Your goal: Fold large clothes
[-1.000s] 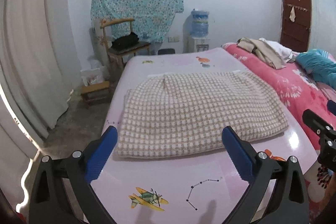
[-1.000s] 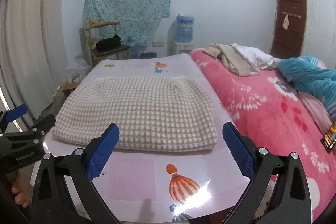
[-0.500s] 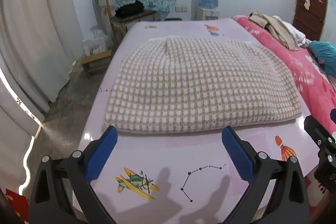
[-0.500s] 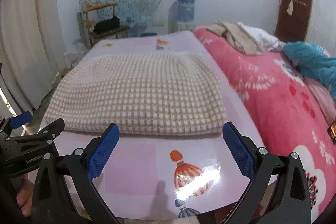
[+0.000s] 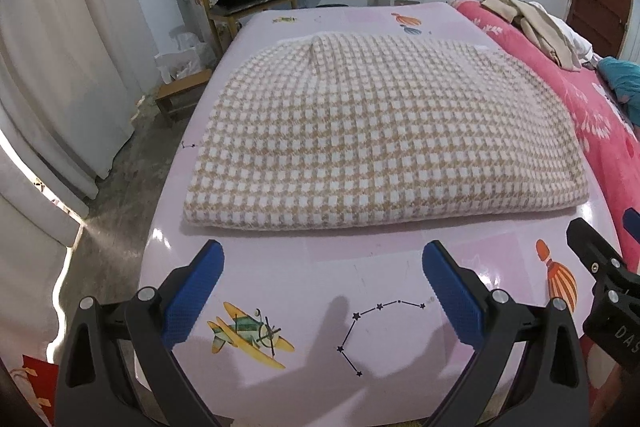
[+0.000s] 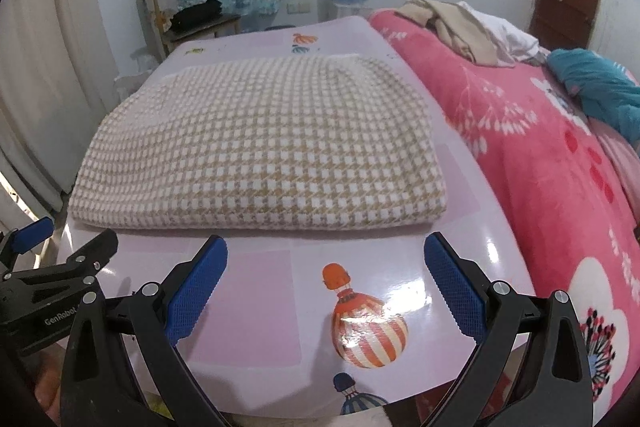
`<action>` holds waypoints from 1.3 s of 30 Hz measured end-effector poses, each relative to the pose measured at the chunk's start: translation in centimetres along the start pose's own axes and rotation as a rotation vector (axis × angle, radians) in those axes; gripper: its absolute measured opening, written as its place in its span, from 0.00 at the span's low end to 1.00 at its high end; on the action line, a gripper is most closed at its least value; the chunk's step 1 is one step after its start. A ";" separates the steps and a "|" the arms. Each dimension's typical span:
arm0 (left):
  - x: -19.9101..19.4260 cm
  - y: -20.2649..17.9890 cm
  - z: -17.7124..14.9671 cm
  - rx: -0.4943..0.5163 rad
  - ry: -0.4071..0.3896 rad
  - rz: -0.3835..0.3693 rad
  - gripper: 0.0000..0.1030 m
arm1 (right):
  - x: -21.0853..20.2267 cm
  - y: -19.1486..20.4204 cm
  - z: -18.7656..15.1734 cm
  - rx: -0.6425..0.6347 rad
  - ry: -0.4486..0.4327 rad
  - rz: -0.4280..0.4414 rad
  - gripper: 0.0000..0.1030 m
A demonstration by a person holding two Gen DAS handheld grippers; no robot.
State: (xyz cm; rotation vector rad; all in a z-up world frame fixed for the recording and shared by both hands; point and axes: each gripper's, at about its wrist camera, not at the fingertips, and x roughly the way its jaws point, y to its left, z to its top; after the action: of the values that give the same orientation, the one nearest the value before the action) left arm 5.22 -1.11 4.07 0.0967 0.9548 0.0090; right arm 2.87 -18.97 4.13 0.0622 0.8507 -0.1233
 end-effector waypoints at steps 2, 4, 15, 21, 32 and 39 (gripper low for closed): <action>0.1 0.0 0.0 0.002 0.003 -0.004 0.95 | 0.2 0.1 -0.1 0.004 0.011 0.001 0.92; 0.1 0.0 0.0 0.004 0.004 -0.005 0.95 | 0.3 0.2 -0.1 0.005 0.023 0.003 0.92; 0.2 0.1 0.0 -0.001 0.012 -0.012 0.95 | 0.5 0.7 -0.2 -0.010 0.033 -0.002 0.92; 0.2 0.2 -0.1 -0.006 0.014 -0.010 0.95 | 0.5 0.9 -0.2 -0.016 0.037 -0.002 0.92; 0.3 0.3 -0.1 -0.013 0.019 -0.016 0.95 | 0.5 1.0 -0.2 -0.020 0.036 -0.006 0.92; 0.4 0.1 -0.2 -0.011 0.027 -0.018 0.95 | 0.5 0.8 -0.2 -0.020 0.040 -0.007 0.92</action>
State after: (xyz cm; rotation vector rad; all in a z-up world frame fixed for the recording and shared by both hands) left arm 5.25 -1.01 3.66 0.0780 0.9820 -0.0007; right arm 3.22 -18.16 3.62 0.0434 0.8924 -0.1201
